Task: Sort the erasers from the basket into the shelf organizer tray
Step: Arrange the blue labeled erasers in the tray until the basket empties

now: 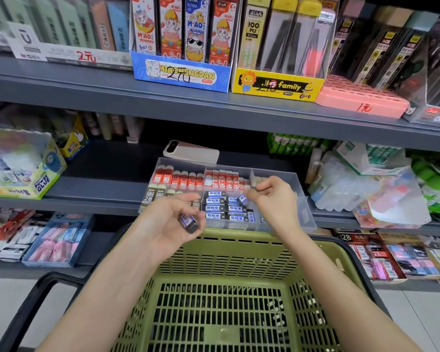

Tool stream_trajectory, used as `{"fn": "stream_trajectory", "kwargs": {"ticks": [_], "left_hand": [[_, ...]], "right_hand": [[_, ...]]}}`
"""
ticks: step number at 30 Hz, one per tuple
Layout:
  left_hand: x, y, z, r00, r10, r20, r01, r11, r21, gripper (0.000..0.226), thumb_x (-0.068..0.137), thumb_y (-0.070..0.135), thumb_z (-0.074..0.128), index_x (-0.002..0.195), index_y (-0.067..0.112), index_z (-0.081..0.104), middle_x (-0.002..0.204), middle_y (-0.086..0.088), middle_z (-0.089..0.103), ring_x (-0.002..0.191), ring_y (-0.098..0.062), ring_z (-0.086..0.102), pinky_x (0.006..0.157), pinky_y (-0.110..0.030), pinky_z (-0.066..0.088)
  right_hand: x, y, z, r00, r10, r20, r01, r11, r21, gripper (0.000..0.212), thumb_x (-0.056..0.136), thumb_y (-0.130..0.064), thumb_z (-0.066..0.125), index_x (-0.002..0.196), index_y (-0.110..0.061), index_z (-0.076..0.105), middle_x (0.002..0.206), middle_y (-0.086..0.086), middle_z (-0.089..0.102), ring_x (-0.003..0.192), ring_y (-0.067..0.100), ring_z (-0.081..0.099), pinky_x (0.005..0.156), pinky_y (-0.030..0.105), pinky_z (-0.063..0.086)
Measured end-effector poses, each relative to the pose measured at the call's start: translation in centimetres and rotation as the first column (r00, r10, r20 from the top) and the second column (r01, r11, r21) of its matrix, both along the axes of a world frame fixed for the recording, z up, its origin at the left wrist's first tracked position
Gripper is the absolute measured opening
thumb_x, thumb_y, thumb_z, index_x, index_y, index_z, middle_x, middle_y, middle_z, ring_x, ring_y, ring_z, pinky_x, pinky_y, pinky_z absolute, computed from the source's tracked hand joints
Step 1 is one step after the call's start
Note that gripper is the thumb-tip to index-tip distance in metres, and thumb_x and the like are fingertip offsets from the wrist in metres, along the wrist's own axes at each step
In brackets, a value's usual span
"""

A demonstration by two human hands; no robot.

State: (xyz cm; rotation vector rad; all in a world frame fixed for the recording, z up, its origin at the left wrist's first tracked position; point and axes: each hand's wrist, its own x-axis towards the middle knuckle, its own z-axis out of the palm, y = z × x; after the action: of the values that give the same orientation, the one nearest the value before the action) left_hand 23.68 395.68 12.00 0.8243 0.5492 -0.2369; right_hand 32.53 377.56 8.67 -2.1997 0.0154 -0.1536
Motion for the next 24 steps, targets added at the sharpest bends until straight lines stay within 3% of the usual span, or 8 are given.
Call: {"fn": "stream_trajectory", "kwargs": {"ticks": [3, 8, 13, 17, 19, 21, 22, 24], "left_hand": [[-0.1, 0.4, 0.0, 1.000, -0.012, 0.015, 0.011, 1.000, 0.007, 0.041, 0.082, -0.024, 0.035, 0.107, -0.003, 0.059, 0.114, -0.025, 0.050, 0.102, -0.037, 0.061, 0.079, -0.045, 0.053], [-0.3, 0.5, -0.7, 0.992, -0.058, 0.109, 0.046, 0.993, 0.108, 0.036, 0.080, -0.018, 0.052, 0.112, -0.004, 0.057, 0.109, -0.027, 0.064, 0.094, -0.034, 0.069, 0.074, -0.037, 0.059], [-0.2, -0.2, -1.5, 0.967, -0.096, 0.234, 0.004, 0.931, 0.364, 0.057, 0.057, 0.015, 0.077, 0.111, 0.005, 0.061, 0.103, -0.016, 0.071, 0.090, -0.026, 0.071, 0.073, -0.027, 0.058], [0.4, -1.3, -2.2, 0.932, -0.153, 0.327, -0.090, 0.780, 0.620, 0.036, 0.068, 0.013, 0.081, 0.099, 0.015, 0.064, 0.094, 0.001, 0.073, 0.083, -0.023, 0.072, 0.074, -0.029, 0.058], [0.8, -1.8, -2.7, 0.909, -0.157, 0.387, -0.137, 0.763, 0.631, 0.031, 0.070, 0.011, 0.080, 0.095, 0.015, 0.062, 0.094, 0.001, 0.072, 0.084, -0.024, 0.071, 0.078, -0.034, 0.056], [1.1, -2.4, -3.1, 0.889, -0.119, 0.443, -0.193, 0.779, 0.597, 0.033, 0.067, 0.015, 0.081, 0.091, 0.015, 0.059, 0.093, -0.001, 0.072, 0.085, -0.022, 0.071, 0.079, -0.034, 0.055], [1.3, -2.7, -3.1, 0.881, -0.095, 0.463, -0.227, 0.775, 0.590, 0.035, 0.064, 0.021, 0.081, 0.089, 0.016, 0.058, 0.093, -0.002, 0.072, 0.085, -0.021, 0.071, 0.078, -0.033, 0.055], [1.6, -3.3, -3.2, 0.867, -0.061, 0.494, -0.290, 0.744, 0.601, 0.039, 0.058, 0.031, 0.081, 0.086, 0.018, 0.057, 0.098, -0.011, 0.068, 0.087, -0.023, 0.070, 0.077, -0.031, 0.056]], "right_hand": [[0.0, 0.7, -0.9, 0.999, -0.035, 0.037, 0.036, 0.999, -0.038, 0.017, 0.078, -0.026, 0.070, 0.078, -0.017, 0.056, 0.066, -0.014, 0.055, 0.069, 0.012, 0.054, 0.062, 0.027, 0.035], [0.1, 1.2, -1.7, 0.998, 0.012, 0.069, 0.006, 0.967, -0.256, 0.024, 0.079, -0.032, 0.068, 0.067, -0.013, 0.062, 0.068, -0.005, 0.062, 0.076, 0.019, 0.057, 0.060, 0.026, 0.032], [0.3, 0.3, -1.9, 0.948, 0.184, 0.259, -0.005, 0.824, -0.567, 0.024, 0.078, -0.029, 0.068, 0.061, -0.012, 0.067, 0.084, 0.005, 0.061, 0.092, 0.024, 0.050, 0.065, 0.024, 0.028], [0.8, 0.0, -1.0, 0.956, 0.247, 0.158, -0.052, 0.674, -0.737, 0.029, 0.084, -0.043, 0.060, 0.077, -0.017, 0.071, 0.093, 0.001, 0.058, 0.094, 0.021, 0.044, 0.065, 0.027, 0.030], [0.1, 0.0, -0.1, 0.950, 0.218, 0.222, -0.018, 0.750, -0.661, 0.033, 0.087, -0.043, 0.058, 0.076, -0.016, 0.072, 0.089, 0.001, 0.062, 0.088, 0.020, 0.046, 0.067, 0.028, 0.033], [-1.5, 0.1, 0.9, 0.955, 0.213, 0.205, -0.107, 0.897, -0.429, 0.040, 0.090, -0.044, 0.053, 0.067, -0.016, 0.069, 0.073, -0.005, 0.064, 0.072, 0.011, 0.049, 0.063, 0.028, 0.032], [-2.4, 0.2, 1.4, 0.964, 0.246, 0.098, -0.213, 0.940, -0.266, 0.042, 0.091, -0.046, 0.050, 0.063, -0.019, 0.067, 0.067, -0.009, 0.064, 0.066, 0.005, 0.052, 0.061, 0.026, 0.033], [-4.0, 0.6, 2.1, 0.928, 0.344, -0.145, -0.336, 0.939, 0.076, 0.041, 0.091, -0.046, 0.050, 0.063, -0.022, 0.068, 0.069, -0.010, 0.069, 0.066, -0.002, 0.058, 0.063, 0.022, 0.039]]}}
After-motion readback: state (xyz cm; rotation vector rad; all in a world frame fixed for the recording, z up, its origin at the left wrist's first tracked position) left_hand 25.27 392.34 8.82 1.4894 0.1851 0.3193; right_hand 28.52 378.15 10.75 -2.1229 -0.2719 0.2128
